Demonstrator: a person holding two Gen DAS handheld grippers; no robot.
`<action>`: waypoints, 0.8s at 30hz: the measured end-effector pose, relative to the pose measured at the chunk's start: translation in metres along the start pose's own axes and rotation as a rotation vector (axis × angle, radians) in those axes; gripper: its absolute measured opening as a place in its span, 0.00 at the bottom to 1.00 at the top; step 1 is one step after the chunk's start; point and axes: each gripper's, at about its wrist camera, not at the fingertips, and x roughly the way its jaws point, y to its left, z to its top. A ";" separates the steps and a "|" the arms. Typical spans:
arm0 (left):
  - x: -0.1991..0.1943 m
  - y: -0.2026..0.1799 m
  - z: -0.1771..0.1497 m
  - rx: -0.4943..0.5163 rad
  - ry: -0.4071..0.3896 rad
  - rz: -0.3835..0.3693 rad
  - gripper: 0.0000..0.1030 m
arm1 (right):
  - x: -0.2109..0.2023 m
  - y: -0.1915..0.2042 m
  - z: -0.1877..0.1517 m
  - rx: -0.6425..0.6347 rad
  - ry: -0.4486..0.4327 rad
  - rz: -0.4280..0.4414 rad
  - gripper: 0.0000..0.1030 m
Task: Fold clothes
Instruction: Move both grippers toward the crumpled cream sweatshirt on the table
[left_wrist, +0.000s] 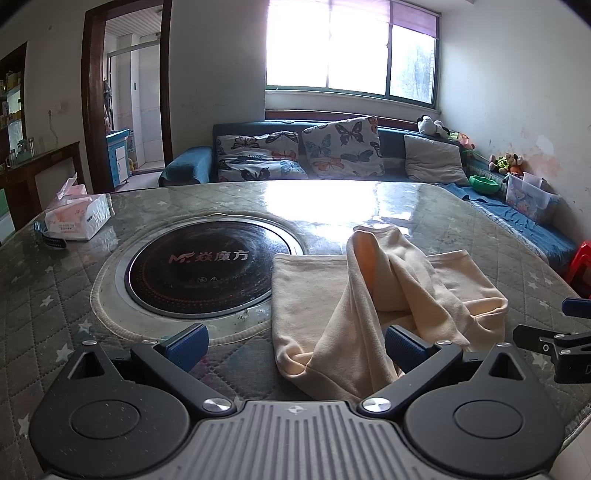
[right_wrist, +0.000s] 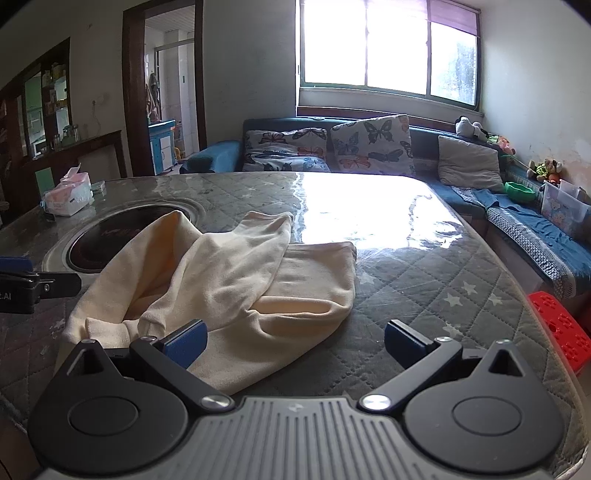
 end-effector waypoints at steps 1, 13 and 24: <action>0.000 0.000 0.000 0.003 0.000 0.000 1.00 | 0.000 0.000 0.000 0.000 0.000 0.003 1.00; 0.014 -0.005 0.013 0.053 -0.008 -0.006 0.99 | 0.010 0.003 0.010 -0.027 0.006 0.017 0.99; 0.050 -0.012 0.048 0.113 -0.010 -0.052 0.85 | 0.035 -0.002 0.030 -0.041 0.028 0.045 0.89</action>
